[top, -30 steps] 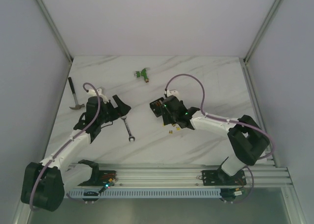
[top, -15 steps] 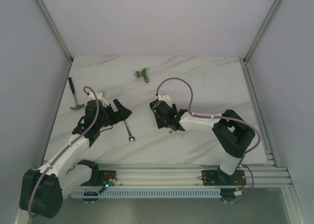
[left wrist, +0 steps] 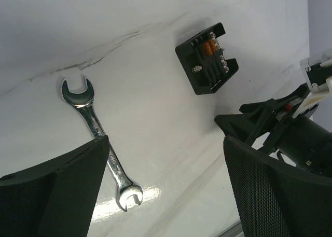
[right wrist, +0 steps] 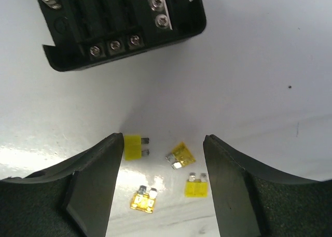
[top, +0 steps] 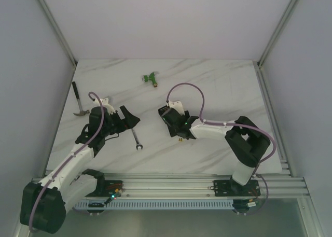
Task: Snap on the fuse box
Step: Pick up the fuse from the center of the board.
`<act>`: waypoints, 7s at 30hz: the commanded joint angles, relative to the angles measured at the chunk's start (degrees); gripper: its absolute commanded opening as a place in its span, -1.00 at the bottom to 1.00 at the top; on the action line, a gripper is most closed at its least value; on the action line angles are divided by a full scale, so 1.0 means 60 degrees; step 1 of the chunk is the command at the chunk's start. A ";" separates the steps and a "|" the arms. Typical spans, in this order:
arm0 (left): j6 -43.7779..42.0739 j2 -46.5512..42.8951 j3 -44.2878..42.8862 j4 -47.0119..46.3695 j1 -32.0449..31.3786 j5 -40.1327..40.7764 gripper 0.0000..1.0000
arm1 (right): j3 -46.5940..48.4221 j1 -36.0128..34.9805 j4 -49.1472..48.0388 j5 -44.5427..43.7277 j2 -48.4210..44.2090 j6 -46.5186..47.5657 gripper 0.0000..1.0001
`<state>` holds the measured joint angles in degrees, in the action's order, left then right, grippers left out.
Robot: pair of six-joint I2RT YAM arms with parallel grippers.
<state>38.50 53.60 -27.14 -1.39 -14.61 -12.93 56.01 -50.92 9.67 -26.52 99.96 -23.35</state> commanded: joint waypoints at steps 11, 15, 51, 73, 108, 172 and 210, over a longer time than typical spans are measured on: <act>0.0044 -0.0083 0.0208 0.0029 -0.0205 0.0165 1.00 | 0.0113 -0.0057 0.0355 0.1936 -0.0913 0.3169 0.33; 0.0057 -0.0115 0.0258 0.0032 -0.0216 0.0164 1.00 | 0.0174 0.0170 0.0524 0.3541 -0.1073 0.5200 0.14; 0.0116 -0.0343 0.0243 0.0075 -0.0248 -0.0433 1.00 | 0.0145 0.1280 0.1017 0.6009 -0.0187 0.5862 0.06; 0.0074 -0.0233 0.0199 0.0084 -0.0261 -0.0510 1.00 | 0.1165 0.0605 0.1544 0.3530 -0.0094 0.2793 -0.04; -0.0010 -0.0240 0.0314 0.0118 -0.0260 -0.0573 1.00 | 0.2540 0.0385 0.2973 0.2155 0.1274 -0.0697 -0.18; 0.0091 -0.0057 0.0260 0.0027 -0.0759 -0.0462 1.00 | 0.2082 0.0531 0.3080 0.2288 0.1195 -0.0878 -0.29; 0.0040 0.0104 0.0199 0.0003 -0.0822 -0.0473 1.00 | 0.2522 0.0561 0.3751 0.2751 0.1947 -0.0546 -0.27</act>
<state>38.94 53.93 -25.74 -1.21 -19.18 -15.81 71.00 -47.55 29.06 -10.33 108.07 -26.92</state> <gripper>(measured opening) 0.998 0.374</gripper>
